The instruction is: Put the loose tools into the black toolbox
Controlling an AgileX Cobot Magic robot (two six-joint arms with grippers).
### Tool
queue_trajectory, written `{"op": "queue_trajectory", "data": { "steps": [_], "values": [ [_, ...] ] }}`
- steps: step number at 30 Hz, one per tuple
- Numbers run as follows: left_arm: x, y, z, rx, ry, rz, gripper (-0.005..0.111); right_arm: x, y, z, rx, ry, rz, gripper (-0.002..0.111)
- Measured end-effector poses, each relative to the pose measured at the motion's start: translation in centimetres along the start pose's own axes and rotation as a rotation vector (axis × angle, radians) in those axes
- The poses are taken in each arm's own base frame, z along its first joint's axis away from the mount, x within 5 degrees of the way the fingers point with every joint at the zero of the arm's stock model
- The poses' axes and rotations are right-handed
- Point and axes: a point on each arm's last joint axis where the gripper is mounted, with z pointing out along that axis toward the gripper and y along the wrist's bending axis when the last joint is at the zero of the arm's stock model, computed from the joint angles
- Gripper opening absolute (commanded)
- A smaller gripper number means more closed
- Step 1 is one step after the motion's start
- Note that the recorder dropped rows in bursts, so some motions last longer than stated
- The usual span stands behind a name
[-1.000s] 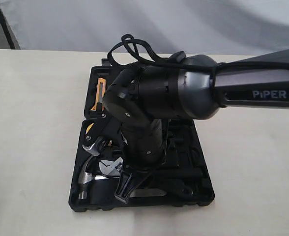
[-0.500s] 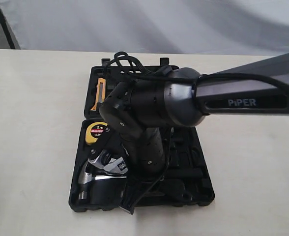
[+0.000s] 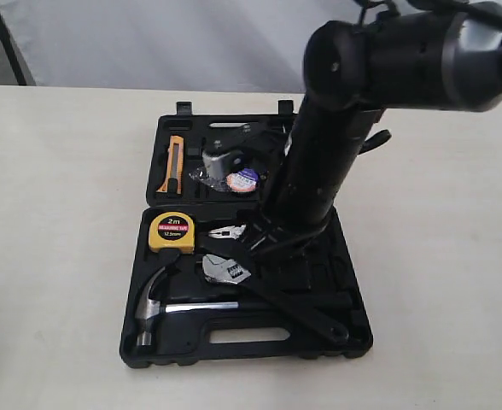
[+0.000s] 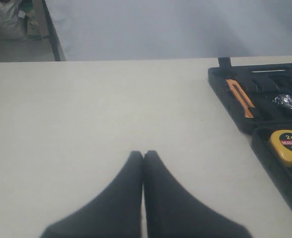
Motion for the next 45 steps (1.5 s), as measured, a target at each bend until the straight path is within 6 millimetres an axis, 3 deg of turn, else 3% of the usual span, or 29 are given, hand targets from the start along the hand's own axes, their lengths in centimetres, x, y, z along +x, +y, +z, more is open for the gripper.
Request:
{"op": "queue_trajectory", "data": {
  "steps": [7,9,14,16,20,22,26,33,36,37,40,45],
  "values": [
    [0.0,0.0,0.0,0.000,0.000,0.000,0.001,0.3,-3.2,-0.8,-0.076,-0.092,0.105,0.000],
    [0.0,0.0,0.0,0.000,0.000,0.000,0.001,0.3,-3.1,-0.8,-0.077,-0.094,0.103,0.000],
    [0.0,0.0,0.0,0.000,0.000,0.000,0.001,-0.4,-0.5,0.2,-0.060,-0.058,0.013,0.000],
    [0.0,0.0,0.0,0.000,0.000,0.000,0.001,-0.6,0.6,0.8,-0.034,-0.023,-0.020,0.009],
    [0.0,0.0,0.0,0.000,0.000,0.000,0.001,-0.6,1.6,2.7,0.050,0.066,-0.050,0.037],
    [0.0,0.0,0.0,0.000,0.000,0.000,0.001,-0.6,1.9,3.6,0.088,0.101,-0.066,0.043],
    [0.0,0.0,0.0,0.000,0.000,0.000,0.001,-1.0,2.3,4.8,0.117,0.092,-0.060,0.042],
    [0.0,0.0,0.0,0.000,0.000,0.000,0.001,-1.8,1.9,5.0,0.175,0.017,-0.029,0.042],
    [0.0,0.0,0.0,0.000,0.000,0.000,0.001,-1.6,1.4,6.1,0.191,0.054,-0.011,0.042],
    [0.0,0.0,0.0,0.000,0.000,0.000,0.001,-1.5,1.3,6.5,0.191,0.067,-0.006,0.037],
    [0.0,0.0,0.0,0.000,0.000,0.000,0.001,-1.6,1.1,6.9,0.196,0.082,0.004,0.000],
    [0.0,0.0,0.0,0.000,0.000,0.000,0.001,-1.7,1.4,6.4,0.195,0.066,-0.001,0.000]
  ]
}}
